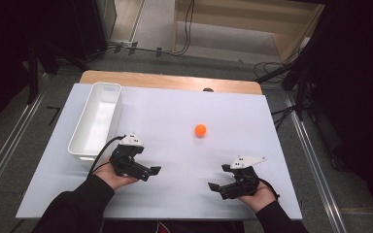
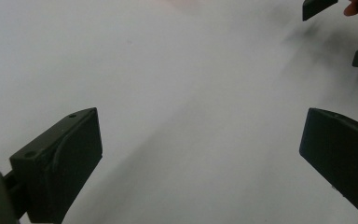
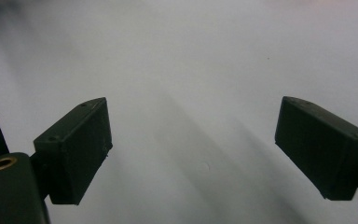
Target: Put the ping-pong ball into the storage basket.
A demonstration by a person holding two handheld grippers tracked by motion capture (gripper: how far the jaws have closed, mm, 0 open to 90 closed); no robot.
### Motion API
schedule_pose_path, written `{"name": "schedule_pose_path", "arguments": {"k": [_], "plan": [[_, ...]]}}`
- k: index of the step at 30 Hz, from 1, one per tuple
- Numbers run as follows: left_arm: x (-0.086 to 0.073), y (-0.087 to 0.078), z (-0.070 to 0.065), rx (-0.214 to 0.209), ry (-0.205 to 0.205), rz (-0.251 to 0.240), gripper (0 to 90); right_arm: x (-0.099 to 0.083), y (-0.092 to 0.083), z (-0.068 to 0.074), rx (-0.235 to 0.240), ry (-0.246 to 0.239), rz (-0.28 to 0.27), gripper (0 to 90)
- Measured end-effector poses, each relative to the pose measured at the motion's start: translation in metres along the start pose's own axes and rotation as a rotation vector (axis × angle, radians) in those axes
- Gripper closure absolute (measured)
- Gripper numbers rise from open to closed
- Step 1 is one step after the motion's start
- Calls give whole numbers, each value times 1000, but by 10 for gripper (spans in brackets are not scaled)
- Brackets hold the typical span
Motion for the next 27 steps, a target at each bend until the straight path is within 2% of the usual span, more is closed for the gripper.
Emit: {"name": "schedule_pose_path", "arguments": {"k": [27], "plan": [[21,12,2,8,6,0,0,0,-1,-1,-5,-2,-10,95]]}}
Point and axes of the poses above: each handheld gripper's, and its own axes: y roughly forward along the jaws, x roughly out of its top, z roughly to its left, the point moved 4 cm from there along y, roughly forward along the jaws, and after that the axes turned 8 degrees about z, right-handed, at the moved point
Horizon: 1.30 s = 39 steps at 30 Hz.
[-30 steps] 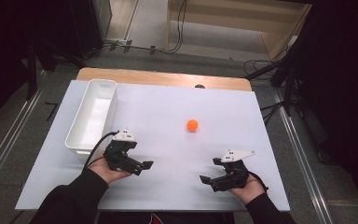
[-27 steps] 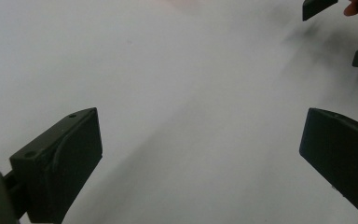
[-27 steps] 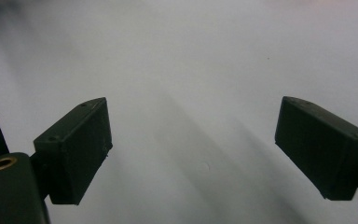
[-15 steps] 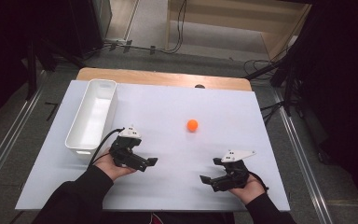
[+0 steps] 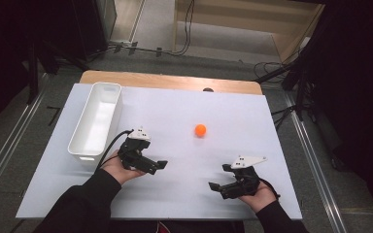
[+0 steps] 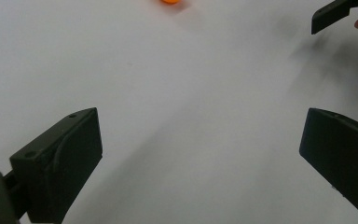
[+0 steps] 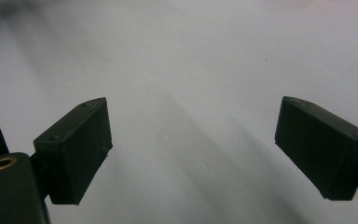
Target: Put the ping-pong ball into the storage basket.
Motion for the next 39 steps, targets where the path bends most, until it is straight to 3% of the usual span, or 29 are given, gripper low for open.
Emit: {"name": "schedule_pose_path", "arguments": {"k": [39], "plan": [[31,19,3,-8,10,-1,0,0,-1,0,9,14,2,95]]}}
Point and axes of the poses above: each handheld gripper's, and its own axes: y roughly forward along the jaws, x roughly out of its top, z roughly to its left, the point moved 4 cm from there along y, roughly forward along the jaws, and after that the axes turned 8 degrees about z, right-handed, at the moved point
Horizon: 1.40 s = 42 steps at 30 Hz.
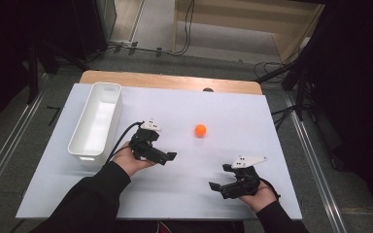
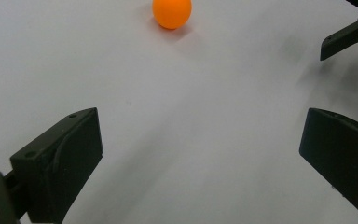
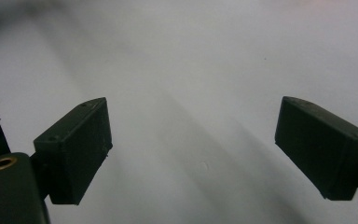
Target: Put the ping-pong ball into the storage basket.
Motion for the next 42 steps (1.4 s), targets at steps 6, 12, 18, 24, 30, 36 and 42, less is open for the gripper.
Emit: {"name": "schedule_pose_path", "arguments": {"k": [6,12,18,24,30,36,42], "plan": [[6,3,0,3,0,-2,0,0,0,0,-4,0,-5,95],[14,6,-1,0,8,-7,0,0,0,0,-3,0,-3,95],[19,12,0,8,18,4,0,0,-1,0,-5,-7,-9,95],[25,18,1,13,20,3,0,0,-1,1,1,-4,-4,95],[33,24,3,13,28,3,0,0,-1,0,-4,-8,-8,95],[41,29,3,0,17,-9,0,0,-1,0,-4,-9,-9,95],[48,34,1,13,28,-5,0,-1,-2,-1,-4,-1,-10,95]]}}
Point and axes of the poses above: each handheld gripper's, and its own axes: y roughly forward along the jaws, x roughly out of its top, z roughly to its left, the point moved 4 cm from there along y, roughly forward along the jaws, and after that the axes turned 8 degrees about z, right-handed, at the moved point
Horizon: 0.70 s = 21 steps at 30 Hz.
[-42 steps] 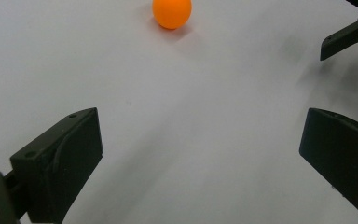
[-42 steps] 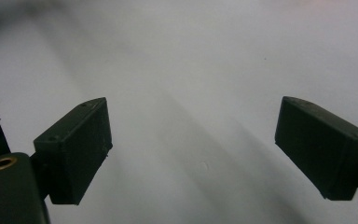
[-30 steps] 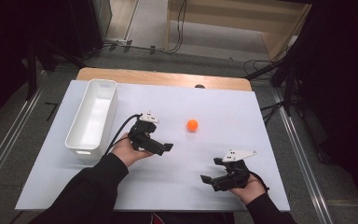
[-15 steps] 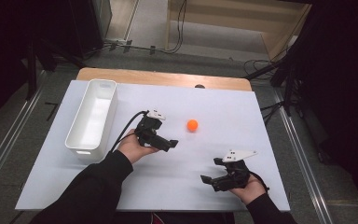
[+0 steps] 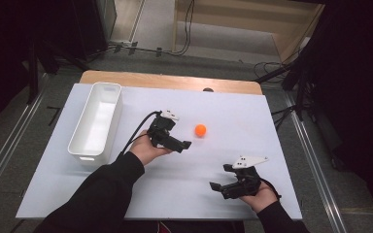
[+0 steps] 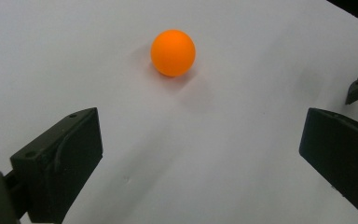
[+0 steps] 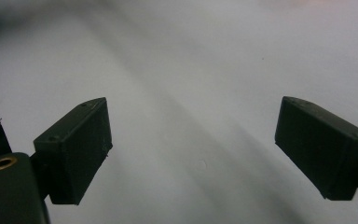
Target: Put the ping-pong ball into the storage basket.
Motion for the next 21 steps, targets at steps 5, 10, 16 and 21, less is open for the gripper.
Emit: {"name": "schedule_pose_path", "arguments": {"k": [5,10,16,21], "plan": [[7,5,-1,6,14,4,0,0,0,-1,-5,-4,3,95],[12,10,-2,0,12,5,0,0,0,0,-3,5,2,95],[17,14,-2,-6,10,9,0,0,0,-1,-4,-3,2,95],[21,17,-1,-9,5,6,0,0,1,-1,-2,4,0,95]]}}
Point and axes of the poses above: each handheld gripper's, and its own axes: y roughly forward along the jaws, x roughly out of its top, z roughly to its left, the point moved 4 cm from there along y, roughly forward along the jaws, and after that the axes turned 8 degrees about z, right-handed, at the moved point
